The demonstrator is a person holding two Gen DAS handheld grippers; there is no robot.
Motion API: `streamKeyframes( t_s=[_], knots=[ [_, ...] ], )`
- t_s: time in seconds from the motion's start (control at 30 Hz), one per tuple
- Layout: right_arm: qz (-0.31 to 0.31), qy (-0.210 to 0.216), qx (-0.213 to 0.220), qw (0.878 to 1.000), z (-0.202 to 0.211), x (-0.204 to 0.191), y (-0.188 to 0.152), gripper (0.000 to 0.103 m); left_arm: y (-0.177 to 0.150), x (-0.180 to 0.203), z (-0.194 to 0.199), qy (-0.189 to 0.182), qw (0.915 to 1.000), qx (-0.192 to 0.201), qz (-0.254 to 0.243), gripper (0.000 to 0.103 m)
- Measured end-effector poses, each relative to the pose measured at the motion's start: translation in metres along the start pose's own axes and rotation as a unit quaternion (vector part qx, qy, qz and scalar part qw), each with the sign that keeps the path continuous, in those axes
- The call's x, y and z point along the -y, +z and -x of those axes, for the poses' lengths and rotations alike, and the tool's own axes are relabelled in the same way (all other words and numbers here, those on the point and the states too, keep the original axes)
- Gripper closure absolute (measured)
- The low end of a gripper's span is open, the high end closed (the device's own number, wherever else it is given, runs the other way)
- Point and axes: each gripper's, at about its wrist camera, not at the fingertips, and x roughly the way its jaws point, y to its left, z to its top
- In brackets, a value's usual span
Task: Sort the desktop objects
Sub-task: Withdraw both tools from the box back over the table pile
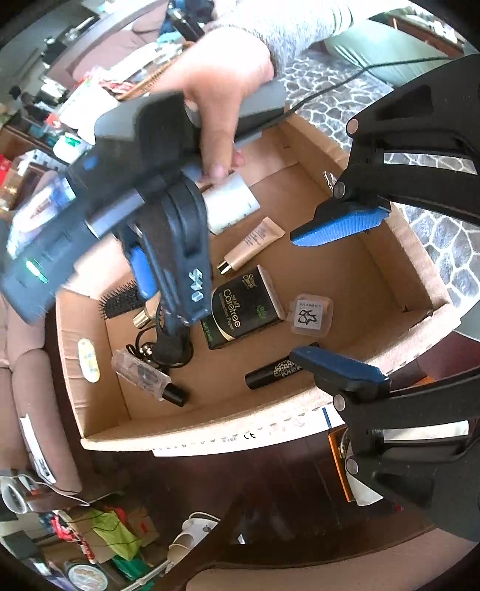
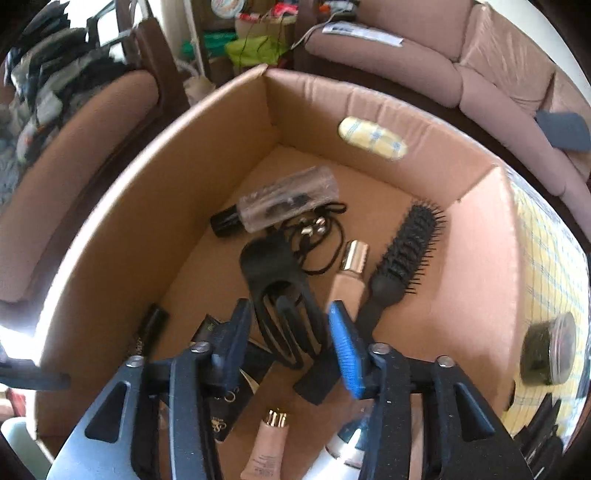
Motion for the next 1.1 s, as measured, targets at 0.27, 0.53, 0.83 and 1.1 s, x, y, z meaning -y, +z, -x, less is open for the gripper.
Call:
streamKeyframes(
  t_s=[0.27, 0.53, 0.83, 1.1],
  knots=[
    [-0.068, 0.031, 0.058, 0.996, 0.068, 0.043, -0.019, 0.026, 0.004, 0.017, 0.007, 0.013, 0.9998, 0.015, -0.004, 0.027],
    [-0.099, 0.041, 0.079, 0.991, 0.126, 0.080, -0.075, 0.001, 0.012, 0.054, 0.015, 0.014, 0.9993, 0.032, -0.016, 0.000],
    [-0.165, -0.021, 0.099, 0.981, 0.185, 0.157, -0.160, 0.001, 0.044, 0.148, 0.014, -0.011, 0.9957, 0.053, -0.075, 0.000],
    [-0.256, -0.050, 0.121, 0.958, 0.216, 0.224, -0.227, 0.001, 0.070, 0.230, -0.039, -0.001, 0.9920, 0.040, -0.120, 0.000]
  ],
)
